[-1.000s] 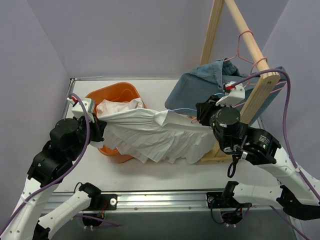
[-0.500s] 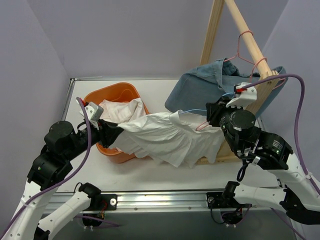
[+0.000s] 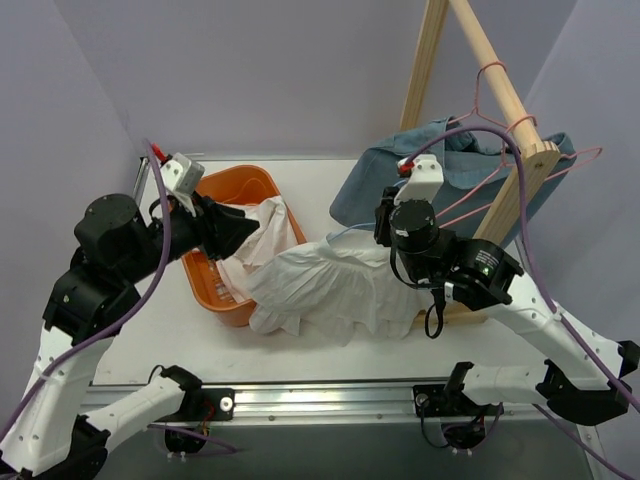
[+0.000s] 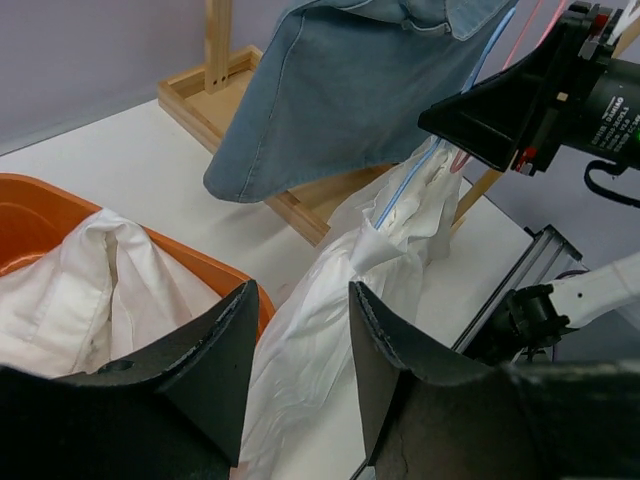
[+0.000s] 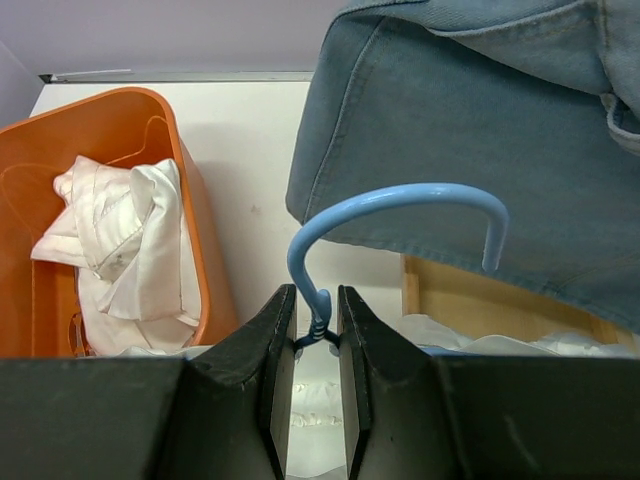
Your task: Remove the skirt from the hanger
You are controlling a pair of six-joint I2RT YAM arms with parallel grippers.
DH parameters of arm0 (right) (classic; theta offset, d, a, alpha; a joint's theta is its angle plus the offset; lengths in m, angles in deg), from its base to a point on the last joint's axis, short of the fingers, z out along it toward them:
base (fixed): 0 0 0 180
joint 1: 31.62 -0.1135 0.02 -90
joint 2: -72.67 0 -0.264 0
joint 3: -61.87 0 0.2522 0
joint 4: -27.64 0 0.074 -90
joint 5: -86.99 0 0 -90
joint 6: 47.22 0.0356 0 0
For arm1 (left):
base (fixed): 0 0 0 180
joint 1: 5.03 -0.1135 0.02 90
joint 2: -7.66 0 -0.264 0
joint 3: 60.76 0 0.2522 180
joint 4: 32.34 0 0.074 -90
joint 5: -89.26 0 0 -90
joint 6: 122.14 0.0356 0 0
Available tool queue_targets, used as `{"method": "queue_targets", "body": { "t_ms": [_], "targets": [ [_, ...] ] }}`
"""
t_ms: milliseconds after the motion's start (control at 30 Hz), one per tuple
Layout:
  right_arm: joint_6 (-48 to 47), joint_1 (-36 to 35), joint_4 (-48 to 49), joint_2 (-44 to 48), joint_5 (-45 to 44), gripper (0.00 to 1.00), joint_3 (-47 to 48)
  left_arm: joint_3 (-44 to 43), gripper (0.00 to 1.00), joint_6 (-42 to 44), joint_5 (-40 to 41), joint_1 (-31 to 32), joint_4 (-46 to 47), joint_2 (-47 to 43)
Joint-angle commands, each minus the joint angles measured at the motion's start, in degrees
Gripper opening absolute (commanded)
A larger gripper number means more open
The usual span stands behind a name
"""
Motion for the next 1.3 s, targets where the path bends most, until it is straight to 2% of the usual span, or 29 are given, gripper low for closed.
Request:
{"method": "queue_targets", "body": {
  "t_ms": [0, 133, 167, 233, 400, 633, 1267],
  "targets": [
    [1.0, 0.0, 2.6, -1.5, -2.0, 0.0, 4.2, -4.7, 0.49, -3.1, 3.8, 1.6, -5.7, 5.1],
    [0.7, 0.0, 1.9, -4.8, -2.3, 0.0, 6.7, -10.2, 0.49, -1.8, 11.0, 8.7, -10.4, 11.8],
    [0.7, -0.1, 1.8, -5.7, -2.6, 0.0, 7.1, -10.7, 0.49, -1.6, 13.2, 12.6, -11.3, 13.7],
    [0.8, -0.1, 1.8, -6.0, -2.7, 0.0, 7.9, -11.2, 0.5, -2.2, 16.5, 14.7, -11.2, 14.8],
    [1.1, -0.1, 1.3, -6.8, -3.2, 0.0, 8.2, -10.7, 0.51, -3.8, 16.5, 16.3, -9.2, 16.0],
    [1.4, -0.2, 2.5, -6.3, -2.5, 0.0, 6.5, -11.5, 0.51, -3.7, 20.6, 18.3, -8.4, 19.3],
    [1.1, -0.9, 2.3, -6.3, -2.8, 0.0, 5.8, -13.5, 0.51, -4.3, 21.6, 20.0, -5.3, 24.7]
  ]
}}
